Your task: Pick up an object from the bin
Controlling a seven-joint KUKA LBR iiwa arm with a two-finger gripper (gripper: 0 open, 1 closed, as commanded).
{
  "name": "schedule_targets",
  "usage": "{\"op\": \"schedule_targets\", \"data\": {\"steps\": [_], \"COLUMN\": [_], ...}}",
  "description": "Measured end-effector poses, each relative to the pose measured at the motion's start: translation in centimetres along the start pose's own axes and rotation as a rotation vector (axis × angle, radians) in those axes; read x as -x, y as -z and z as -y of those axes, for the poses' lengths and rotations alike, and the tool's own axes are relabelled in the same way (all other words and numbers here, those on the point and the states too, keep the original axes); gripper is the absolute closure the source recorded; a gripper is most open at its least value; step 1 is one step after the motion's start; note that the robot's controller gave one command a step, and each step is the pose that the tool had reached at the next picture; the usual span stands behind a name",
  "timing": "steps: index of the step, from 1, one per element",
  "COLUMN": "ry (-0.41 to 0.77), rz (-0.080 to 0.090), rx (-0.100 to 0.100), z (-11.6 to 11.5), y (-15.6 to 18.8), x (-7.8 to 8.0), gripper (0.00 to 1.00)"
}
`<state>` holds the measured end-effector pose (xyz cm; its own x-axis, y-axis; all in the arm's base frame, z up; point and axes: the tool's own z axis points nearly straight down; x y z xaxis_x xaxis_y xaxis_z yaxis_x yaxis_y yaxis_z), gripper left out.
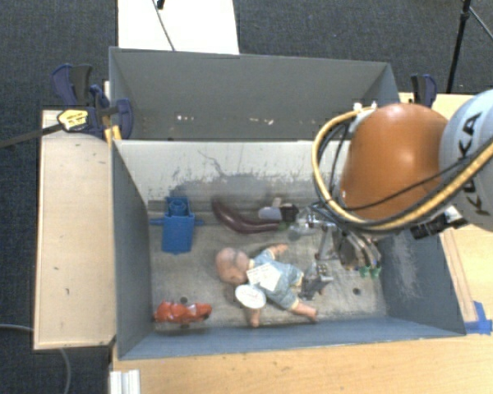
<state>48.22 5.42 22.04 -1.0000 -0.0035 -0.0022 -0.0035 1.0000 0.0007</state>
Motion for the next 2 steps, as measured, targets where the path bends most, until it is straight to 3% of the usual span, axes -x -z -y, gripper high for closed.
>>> {"op": "schedule_targets", "data": {"steps": [1,2], "ry": [0.089,0.171], "rz": [0.005,0.002], "rx": [0.0,0.0], "z": [-0.6,-1.8], "y": [-5.0,-7.0], "x": [1.2,3.6], "gripper": [0.0,0.0]}}
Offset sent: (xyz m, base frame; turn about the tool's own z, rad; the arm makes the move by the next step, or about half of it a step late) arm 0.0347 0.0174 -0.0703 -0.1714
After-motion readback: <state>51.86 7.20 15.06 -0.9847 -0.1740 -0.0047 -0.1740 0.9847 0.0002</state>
